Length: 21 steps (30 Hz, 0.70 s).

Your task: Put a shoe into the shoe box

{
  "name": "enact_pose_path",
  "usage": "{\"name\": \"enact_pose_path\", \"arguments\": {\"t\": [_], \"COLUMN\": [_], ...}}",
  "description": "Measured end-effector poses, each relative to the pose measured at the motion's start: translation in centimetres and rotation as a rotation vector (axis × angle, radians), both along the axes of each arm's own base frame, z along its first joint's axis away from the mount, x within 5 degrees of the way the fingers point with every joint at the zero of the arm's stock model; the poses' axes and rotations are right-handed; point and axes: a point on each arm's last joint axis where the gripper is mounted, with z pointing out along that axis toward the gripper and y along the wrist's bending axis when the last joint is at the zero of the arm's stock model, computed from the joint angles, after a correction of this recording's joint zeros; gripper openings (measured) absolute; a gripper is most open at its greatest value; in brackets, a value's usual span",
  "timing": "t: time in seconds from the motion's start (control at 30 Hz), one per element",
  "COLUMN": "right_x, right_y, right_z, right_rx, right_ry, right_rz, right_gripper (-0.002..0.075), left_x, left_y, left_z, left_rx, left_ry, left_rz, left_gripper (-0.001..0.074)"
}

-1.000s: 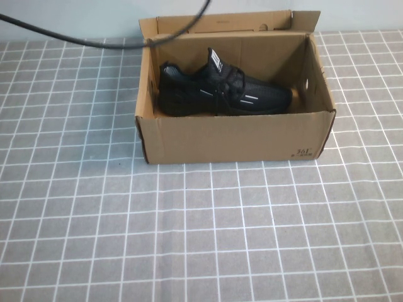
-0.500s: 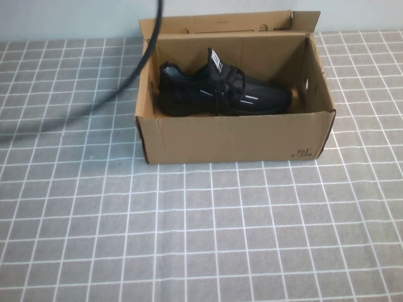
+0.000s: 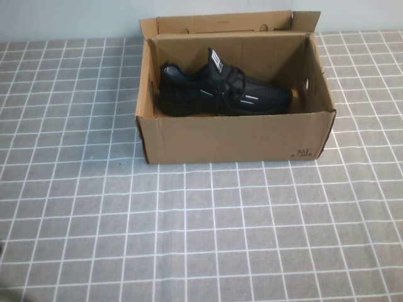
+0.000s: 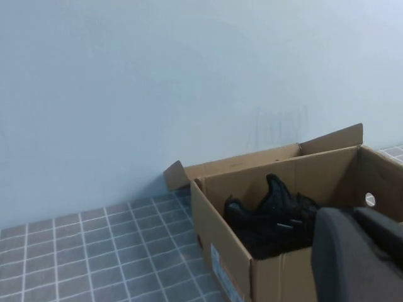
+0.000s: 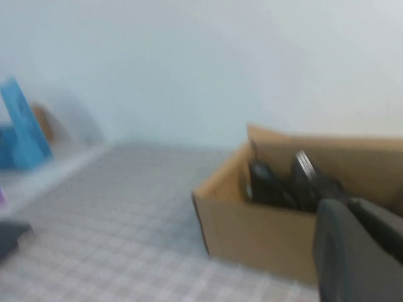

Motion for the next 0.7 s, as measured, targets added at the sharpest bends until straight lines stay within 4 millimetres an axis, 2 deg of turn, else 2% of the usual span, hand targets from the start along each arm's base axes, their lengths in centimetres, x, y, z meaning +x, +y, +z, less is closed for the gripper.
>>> {"name": "enact_pose_path", "arguments": {"t": [0.17, 0.37, 0.57, 0.7], "right_x": [2.2, 3.4, 3.6, 3.6], "right_y": [1.5, 2.1, 2.2, 2.2], "right_z": [-2.9, -5.6, -6.3, -6.4], "right_rx": [0.109, 0.189, 0.204, 0.204], "right_ry": [-0.102, -0.2, -0.219, -0.217], "right_rz": [-0.006, -0.023, -0.027, -0.027], "right_gripper": [-0.0016, -0.0016, -0.0016, -0.0016], "left_x": [-2.7, -2.8, -2.3, -2.3], "left_y": [1.0, 1.3, 1.3, 1.2], "left_z": [-4.6, -9.7, -14.6, -16.0], "left_rx": [-0.032, -0.025, 0.007, 0.021], "left_ry": [-0.072, -0.023, 0.092, 0.142], "left_rz": [0.039, 0.066, 0.085, 0.075], "left_gripper": [-0.0001, -0.0001, -0.0001, -0.0001]}}
